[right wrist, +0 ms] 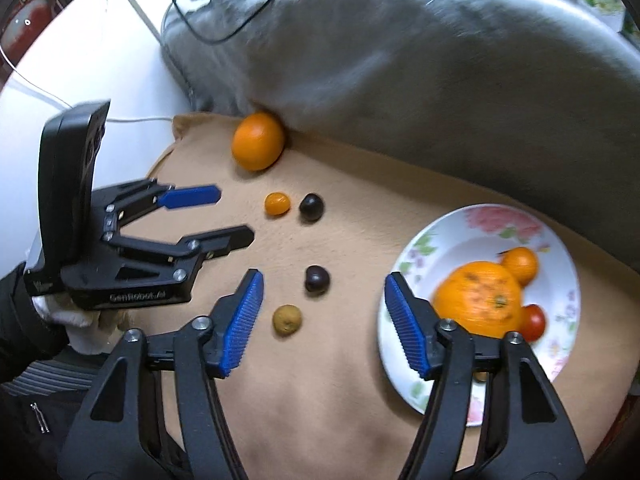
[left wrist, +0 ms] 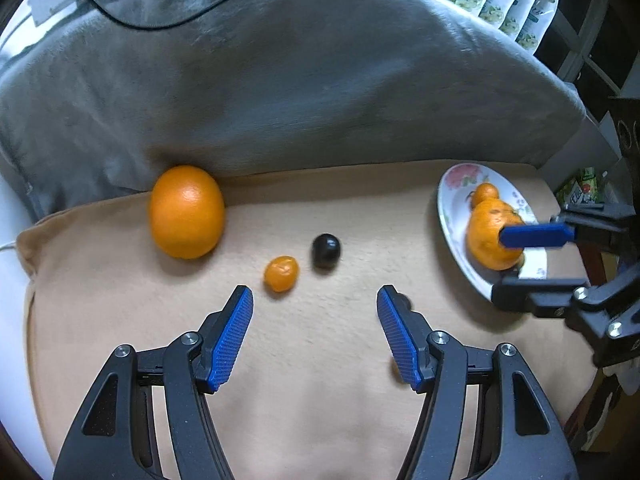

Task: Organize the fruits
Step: 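Move the left tool to the kumquat while the right tool reaches a loose dark plum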

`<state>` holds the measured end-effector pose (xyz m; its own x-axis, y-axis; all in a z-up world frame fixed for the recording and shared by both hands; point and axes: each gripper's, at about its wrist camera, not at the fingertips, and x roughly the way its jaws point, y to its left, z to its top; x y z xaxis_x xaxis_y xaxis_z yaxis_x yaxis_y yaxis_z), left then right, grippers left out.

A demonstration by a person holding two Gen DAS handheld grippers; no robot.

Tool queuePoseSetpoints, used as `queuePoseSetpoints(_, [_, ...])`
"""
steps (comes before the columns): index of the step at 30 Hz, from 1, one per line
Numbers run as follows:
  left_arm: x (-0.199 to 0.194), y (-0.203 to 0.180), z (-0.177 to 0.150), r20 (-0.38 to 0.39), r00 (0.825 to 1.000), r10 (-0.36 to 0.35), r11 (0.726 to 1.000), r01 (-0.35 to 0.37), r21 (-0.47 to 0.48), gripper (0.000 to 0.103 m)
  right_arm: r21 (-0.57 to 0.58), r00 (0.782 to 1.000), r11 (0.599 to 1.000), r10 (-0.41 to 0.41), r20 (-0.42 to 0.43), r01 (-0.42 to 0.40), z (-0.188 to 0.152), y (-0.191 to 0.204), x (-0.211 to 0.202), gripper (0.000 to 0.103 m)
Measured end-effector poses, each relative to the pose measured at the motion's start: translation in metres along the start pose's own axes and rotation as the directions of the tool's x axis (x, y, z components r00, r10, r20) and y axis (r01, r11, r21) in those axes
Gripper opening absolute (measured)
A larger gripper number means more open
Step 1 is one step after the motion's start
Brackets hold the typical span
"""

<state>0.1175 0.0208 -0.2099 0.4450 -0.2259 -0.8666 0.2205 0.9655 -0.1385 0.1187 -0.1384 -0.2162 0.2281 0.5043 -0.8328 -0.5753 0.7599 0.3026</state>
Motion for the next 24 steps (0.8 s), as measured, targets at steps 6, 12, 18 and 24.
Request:
queuePoseSetpoints(6, [0.021,0.02,0.003,-0.033,0.999,-0.037,0.999,0.037,-0.012,0.043,-0.01,0.998,1.0,-0.007,-0.06,0.006,0.004,0.009,0.03,0.051])
queuePoseSetpoints(12, [0.033,0.029,0.003,-0.049,0.996,-0.068,0.998,0.068,-0.005,0.036,-0.035,0.993,0.999,-0.023,-0.118,0.019,0.007,0.013,0.055,0.044])
queuePoseSetpoints(18, [0.042,0.035,0.005,-0.054,0.995,-0.085,0.996,0.085,-0.005,0.034,-0.063,0.985,0.997,-0.057,-0.162,0.048,0.01,0.014,0.078,0.041])
queuePoseSetpoints(24, [0.046,0.041,0.005,-0.058,0.994,-0.093,0.996,0.093,0.002,0.034,-0.087,0.979,0.995,-0.072,-0.189,0.057,0.015,0.019,0.091,0.038])
